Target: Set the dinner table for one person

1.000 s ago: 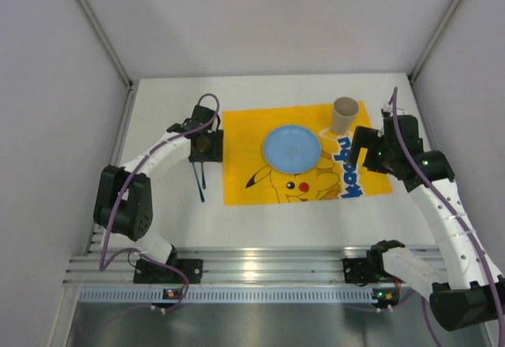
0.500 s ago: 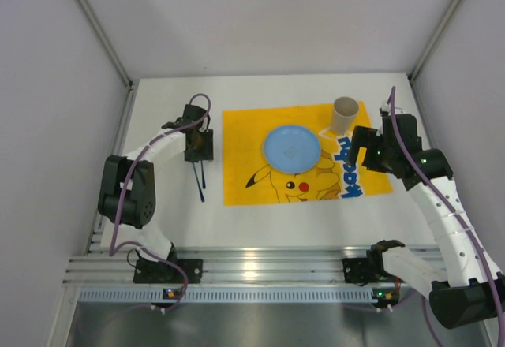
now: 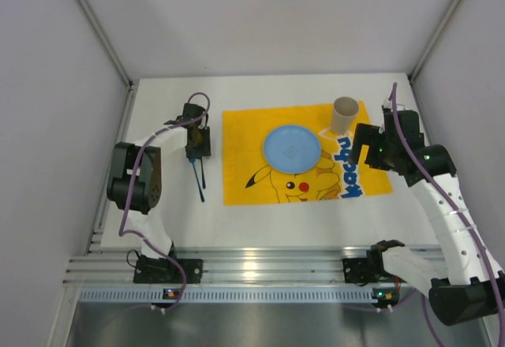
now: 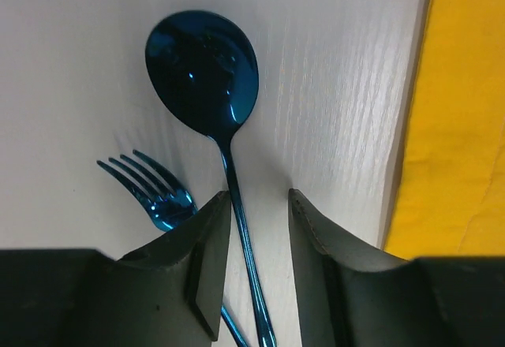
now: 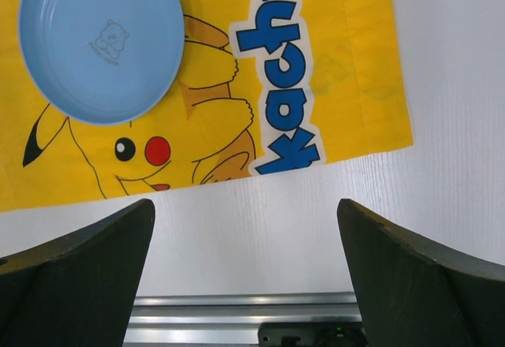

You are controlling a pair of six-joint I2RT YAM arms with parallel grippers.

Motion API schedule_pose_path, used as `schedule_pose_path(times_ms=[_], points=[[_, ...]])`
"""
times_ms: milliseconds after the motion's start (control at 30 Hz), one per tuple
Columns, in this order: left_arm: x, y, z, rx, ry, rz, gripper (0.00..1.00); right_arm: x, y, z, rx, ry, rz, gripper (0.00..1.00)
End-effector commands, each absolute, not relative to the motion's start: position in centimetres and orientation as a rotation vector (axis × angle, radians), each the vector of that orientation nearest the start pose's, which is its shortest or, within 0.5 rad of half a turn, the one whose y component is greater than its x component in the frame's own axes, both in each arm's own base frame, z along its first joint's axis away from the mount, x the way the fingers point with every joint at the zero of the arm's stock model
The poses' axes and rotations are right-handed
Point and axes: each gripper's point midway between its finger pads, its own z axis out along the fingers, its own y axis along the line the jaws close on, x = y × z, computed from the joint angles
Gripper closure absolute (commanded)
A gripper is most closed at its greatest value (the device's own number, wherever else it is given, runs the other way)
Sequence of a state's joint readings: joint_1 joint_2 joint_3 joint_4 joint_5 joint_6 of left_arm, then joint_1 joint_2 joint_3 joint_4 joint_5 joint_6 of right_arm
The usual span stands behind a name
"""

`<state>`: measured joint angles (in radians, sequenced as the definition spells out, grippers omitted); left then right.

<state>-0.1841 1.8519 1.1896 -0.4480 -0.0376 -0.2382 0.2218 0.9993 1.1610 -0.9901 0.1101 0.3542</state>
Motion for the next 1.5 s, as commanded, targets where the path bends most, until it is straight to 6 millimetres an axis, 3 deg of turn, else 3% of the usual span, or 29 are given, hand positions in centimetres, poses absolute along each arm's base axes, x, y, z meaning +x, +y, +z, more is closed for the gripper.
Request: schedule_pose_path(times_ms=[0, 233, 300, 333, 367, 500, 600, 667, 700, 733, 800, 833, 867, 900, 933, 1000, 1033, 1133, 1200, 1367, 1467], points=[[40.9, -8.0, 1.2, -0.103, 2.66, -0.116, 0.6, 25.0, 4.7, 24.2, 0.183, 2.354, 0.105, 0.0], [40.8, -7.8, -0.6, -0.135, 2.685, -0.108, 0.78, 26.1, 4.7, 24.9, 0.166, 2.356, 0.085, 0.0], [40.3, -7.7, -1.2, -0.128, 2.699, -0.105, 0.86, 26.4, 4.7, 25.1, 0.167, 2.352, 0.087, 0.0], [40.1, -7.7, -1.4, -0.124, 2.706, -0.102, 0.96, 26.5, 4.8, 25.1, 0.166, 2.355, 0.087, 0.0], [39.8, -7.7, -1.7, -0.121, 2.715, -0.105, 1.0, 26.6, 4.8, 25.1, 0.164, 2.354, 0.087, 0.0], [39.3, -8.5, -2.0, -0.112, 2.737, -0.17, 1.0, 27.0, 5.4, 25.3, 0.142, 2.345, 0.119, 0.0], [39.9, -9.9, 0.2, -0.157, 2.702, -0.273, 1.0, 27.5, 6.7, 26.4, 0.058, 2.311, 0.161, 0.0], [40.8, -10.7, 2.9, -0.185, 2.655, -0.324, 1.0, 27.8, 8.2, 27.5, 0.002, 2.28, 0.226, 0.0], [41.0, -11.0, 3.9, -0.204, 2.641, -0.341, 1.0, 28.2, 9.4, 28.3, -0.028, 2.248, 0.294, 0.0], [42.1, -11.6, 6.2, -0.237, 2.594, -0.377, 1.0, 28.2, 10.5, 28.8, -0.044, 2.231, 0.34, 0.0], [42.2, -12.6, 8.1, -0.258, 2.584, -0.409, 1.0, 28.9, 12.5, 30.1, -0.058, 2.177, 0.426, 0.0], [43.1, -13.3, 10.3, -0.276, 2.538, -0.438, 1.0, 28.8, 14.0, 30.3, -0.061, 2.168, 0.478, 0.0], [42.8, -13.8, 11.0, -0.277, 2.55, -0.436, 1.0, 29.5, 15.1, 30.6, -0.064, 2.145, 0.514, 0.0], [42.9, -14.3, 12.0, -0.292, 2.543, -0.442, 1.0, 29.6, 16.2, 30.5, -0.05, 2.145, 0.553, 0.0], [43.8, -14.8, 14.2, -0.288, 2.499, -0.458, 1.0, 29.3, 17.8, 30.4, -0.078, 2.147, 0.596, 0.0], [43.6, -16.1, 16.0, -0.281, 2.489, -0.48, 1.0, 29.8, 20.2, 29.6, -0.104, 2.156, 0.66, 0.0], [44.1, -16.8, 18.0, -0.295, 2.446, -0.505, 1.0, 29.4, 21.8, 29.4, -0.123, 2.162, 0.701, 0.0], [43.6, -19.9, 20.7, -0.258, 2.423, -0.568, 1.0, 29.3, 25.3, 28.4, -0.164, 2.184, 0.787, 0.0], [43.2, -21.4, 21.5, -0.249, 2.423, -0.601, 1.0, 29.5, 27.2, 27.7, -0.181, 2.191, 0.847, 0.0], [41.6, -26.1, 24.6, -0.156, 2.392, -0.681, 1.0, 29.6, 30.3, 26.6, -0.237, 2.199, 0.904, 0.03], [40.6, -28.1, 26.0, -0.111, 2.383, -0.71, 1.0, 30.0, 30.6, 26.2, -0.234, 2.197, 0.905, 0.04]])
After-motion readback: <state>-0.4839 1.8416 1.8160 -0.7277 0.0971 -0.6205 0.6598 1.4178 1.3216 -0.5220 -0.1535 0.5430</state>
